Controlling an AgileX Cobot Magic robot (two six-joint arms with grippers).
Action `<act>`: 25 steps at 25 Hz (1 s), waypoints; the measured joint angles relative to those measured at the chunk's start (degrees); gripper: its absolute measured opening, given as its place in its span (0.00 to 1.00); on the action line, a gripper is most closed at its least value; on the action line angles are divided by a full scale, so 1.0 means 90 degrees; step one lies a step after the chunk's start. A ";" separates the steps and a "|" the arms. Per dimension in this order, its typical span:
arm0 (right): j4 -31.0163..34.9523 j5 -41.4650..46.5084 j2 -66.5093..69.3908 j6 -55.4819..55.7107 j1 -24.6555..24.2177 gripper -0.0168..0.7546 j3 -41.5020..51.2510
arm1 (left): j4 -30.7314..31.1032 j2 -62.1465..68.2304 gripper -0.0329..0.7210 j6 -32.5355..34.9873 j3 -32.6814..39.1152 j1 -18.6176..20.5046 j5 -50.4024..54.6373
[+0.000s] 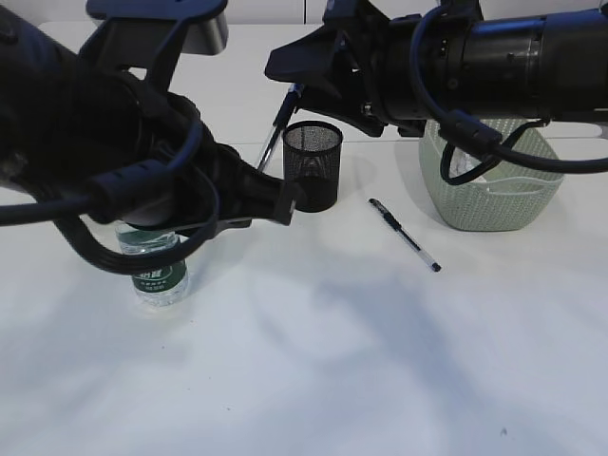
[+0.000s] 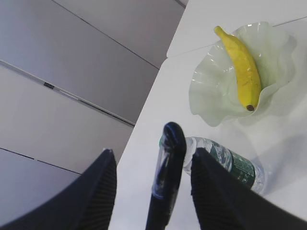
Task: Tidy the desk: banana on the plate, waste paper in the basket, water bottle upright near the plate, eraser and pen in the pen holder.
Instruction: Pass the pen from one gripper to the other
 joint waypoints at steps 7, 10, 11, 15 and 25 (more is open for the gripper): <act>0.0000 0.0135 0.0226 -0.0003 0.0000 0.46 0.0000 | -0.0004 0.0000 0.08 0.0000 0.0000 0.0000 0.0000; 0.0000 0.0302 0.0327 0.0017 0.0000 0.39 0.0000 | -0.0004 0.0000 0.08 0.0000 0.0000 0.0000 0.0000; 0.0000 0.0328 0.0341 0.0027 0.0000 0.36 0.0000 | -0.0004 0.0000 0.08 0.0000 0.0000 0.0000 0.0000; 0.0000 0.0385 0.0341 0.0054 0.0000 0.30 0.0000 | -0.0004 0.0000 0.08 0.0000 0.0000 0.0000 0.0000; 0.0069 0.0475 0.0341 0.0120 0.0000 0.11 -0.0006 | -0.0019 0.0000 0.08 0.0000 0.0009 0.0000 0.0000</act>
